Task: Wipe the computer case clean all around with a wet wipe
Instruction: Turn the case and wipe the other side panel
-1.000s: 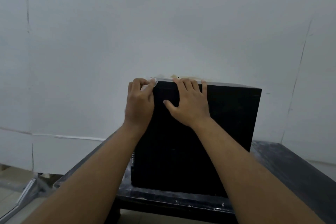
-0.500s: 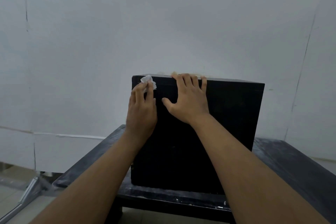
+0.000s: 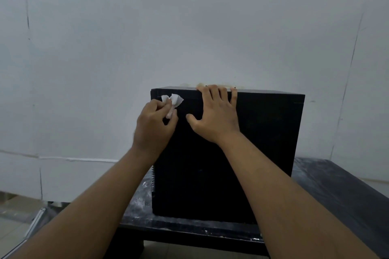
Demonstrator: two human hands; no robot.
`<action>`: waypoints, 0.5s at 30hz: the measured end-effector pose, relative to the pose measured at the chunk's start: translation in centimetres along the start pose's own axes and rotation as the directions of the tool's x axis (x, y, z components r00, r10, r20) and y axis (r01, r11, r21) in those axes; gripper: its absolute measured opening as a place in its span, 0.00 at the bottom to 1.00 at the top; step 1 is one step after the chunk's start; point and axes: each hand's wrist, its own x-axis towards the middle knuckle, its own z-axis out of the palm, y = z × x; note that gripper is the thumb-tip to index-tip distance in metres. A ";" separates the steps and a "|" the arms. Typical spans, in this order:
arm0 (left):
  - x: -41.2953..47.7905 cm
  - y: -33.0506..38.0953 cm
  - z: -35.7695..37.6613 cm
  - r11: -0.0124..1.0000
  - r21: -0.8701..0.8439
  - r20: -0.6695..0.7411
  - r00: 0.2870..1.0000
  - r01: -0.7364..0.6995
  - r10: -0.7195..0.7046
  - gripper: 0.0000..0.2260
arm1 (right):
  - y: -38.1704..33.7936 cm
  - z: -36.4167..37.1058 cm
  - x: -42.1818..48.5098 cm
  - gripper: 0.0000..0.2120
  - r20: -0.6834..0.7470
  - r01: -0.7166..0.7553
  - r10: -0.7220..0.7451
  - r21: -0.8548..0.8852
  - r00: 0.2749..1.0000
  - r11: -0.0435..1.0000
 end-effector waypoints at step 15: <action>0.5 1.1 -0.7 0.954 -0.205 -0.134 0.959 0.221 -0.251 0.02 | 0.0 -0.2 -0.1 0.36 0.015 -0.002 0.002 0.004 1.000 1.000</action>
